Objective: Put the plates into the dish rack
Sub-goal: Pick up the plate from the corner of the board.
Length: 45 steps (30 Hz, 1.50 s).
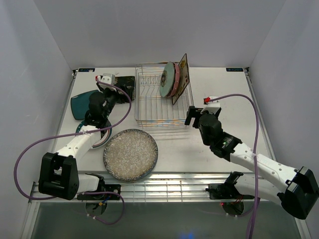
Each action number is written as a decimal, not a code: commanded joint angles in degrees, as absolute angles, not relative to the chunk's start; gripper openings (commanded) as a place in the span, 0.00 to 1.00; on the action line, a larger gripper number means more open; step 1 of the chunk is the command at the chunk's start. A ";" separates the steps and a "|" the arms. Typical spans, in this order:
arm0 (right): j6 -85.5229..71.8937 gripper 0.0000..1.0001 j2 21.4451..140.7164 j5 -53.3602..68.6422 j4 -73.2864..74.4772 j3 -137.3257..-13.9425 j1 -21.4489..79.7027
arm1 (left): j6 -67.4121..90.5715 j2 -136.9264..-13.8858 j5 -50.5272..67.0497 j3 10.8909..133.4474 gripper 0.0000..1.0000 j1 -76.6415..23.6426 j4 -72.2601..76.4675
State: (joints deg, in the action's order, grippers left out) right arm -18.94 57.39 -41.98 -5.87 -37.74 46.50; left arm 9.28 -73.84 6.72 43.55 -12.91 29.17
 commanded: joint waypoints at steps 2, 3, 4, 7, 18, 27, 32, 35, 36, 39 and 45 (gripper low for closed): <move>-18.81 0.90 55.73 -41.92 -11.33 -36.48 46.50 | 9.32 -71.19 7.73 43.15 0.98 -12.66 30.15; -18.81 0.90 55.46 -41.66 -12.29 -36.21 46.58 | 9.23 -71.28 7.73 43.15 0.98 -12.66 30.15; -18.90 0.90 55.11 -41.31 -12.83 -35.86 46.58 | 9.23 -71.37 7.65 43.15 0.98 -12.74 30.15; -18.11 0.90 53.97 -39.38 -15.02 -34.46 46.49 | 9.23 -71.72 7.65 43.33 0.98 -12.74 30.15; -17.32 0.90 53.70 -38.59 -14.86 -34.10 46.49 | 9.05 -71.19 7.65 43.15 0.98 -12.74 30.15; -17.49 0.90 52.65 -32.81 -13.28 -34.45 46.58 | 9.14 -70.40 8.79 43.07 0.98 -12.74 30.15; -17.75 0.90 54.14 -21.19 -6.78 -38.75 46.49 | 7.83 -67.33 12.29 42.10 0.98 -12.74 30.23; -19.60 0.90 53.18 -19.69 -5.36 -38.85 46.58 | 4.58 -64.17 17.83 41.05 0.98 -12.83 30.15; -19.86 0.90 52.74 -19.25 -5.62 -38.41 46.58 | 3.35 -62.59 19.67 40.78 0.98 -13.01 30.15; -19.52 0.90 50.89 -16.37 -6.24 -37.53 46.49 | -0.95 -59.95 25.21 39.29 0.98 -13.27 29.88; -21.00 0.90 49.39 -9.33 -7.82 -36.74 46.49 | -10.18 -53.53 27.86 38.41 0.98 -13.27 23.93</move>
State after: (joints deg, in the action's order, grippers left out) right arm -19.49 50.33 -14.90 -5.74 -36.23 46.52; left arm -3.49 -56.40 24.64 38.85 -13.10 27.83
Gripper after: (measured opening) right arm 0.898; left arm 0.979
